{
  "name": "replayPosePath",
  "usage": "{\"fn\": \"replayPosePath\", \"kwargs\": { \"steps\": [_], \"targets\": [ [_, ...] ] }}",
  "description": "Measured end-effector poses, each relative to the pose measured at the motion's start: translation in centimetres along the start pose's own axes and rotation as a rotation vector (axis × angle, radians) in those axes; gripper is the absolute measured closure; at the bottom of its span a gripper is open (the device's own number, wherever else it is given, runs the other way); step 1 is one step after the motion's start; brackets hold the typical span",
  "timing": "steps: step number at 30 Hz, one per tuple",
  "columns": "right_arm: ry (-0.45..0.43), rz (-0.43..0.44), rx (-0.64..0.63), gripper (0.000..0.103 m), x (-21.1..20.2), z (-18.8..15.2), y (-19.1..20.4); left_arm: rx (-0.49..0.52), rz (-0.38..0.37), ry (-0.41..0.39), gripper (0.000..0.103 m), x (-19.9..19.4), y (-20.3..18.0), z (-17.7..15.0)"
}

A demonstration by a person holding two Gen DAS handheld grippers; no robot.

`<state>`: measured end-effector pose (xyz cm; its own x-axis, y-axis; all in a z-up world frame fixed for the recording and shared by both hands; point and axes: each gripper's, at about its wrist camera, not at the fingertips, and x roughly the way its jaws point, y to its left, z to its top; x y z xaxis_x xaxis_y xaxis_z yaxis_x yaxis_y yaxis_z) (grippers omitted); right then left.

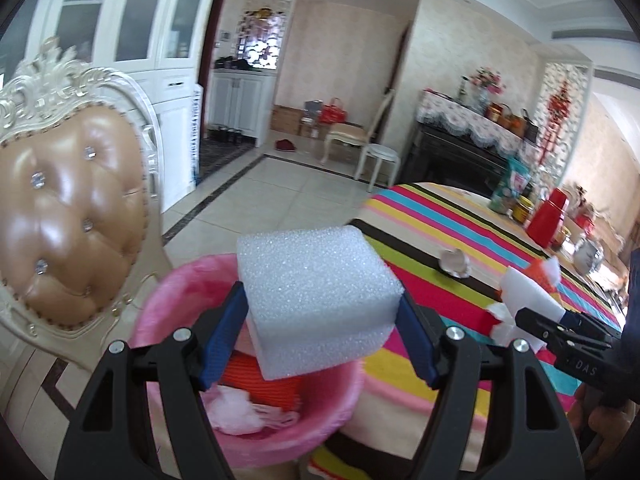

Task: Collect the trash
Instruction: 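Carry both foam blocks to the wastebasket and release them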

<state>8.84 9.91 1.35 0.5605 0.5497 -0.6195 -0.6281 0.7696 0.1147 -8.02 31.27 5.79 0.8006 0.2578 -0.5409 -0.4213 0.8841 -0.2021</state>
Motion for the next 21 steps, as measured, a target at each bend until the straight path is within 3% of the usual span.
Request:
{"fn": "replayPosePath", "kwargs": {
  "steps": [10,21],
  "targets": [
    [0.022,0.102,-0.112,0.037,3.9,1.9,8.6,-0.066,0.051,-0.018,0.033,-0.9,4.8,0.5],
    [0.073,0.164,-0.178,0.036,8.4,1.8,13.8,-0.105,0.068,-0.028,0.033,-0.7,8.0,1.4]
  ]
}}
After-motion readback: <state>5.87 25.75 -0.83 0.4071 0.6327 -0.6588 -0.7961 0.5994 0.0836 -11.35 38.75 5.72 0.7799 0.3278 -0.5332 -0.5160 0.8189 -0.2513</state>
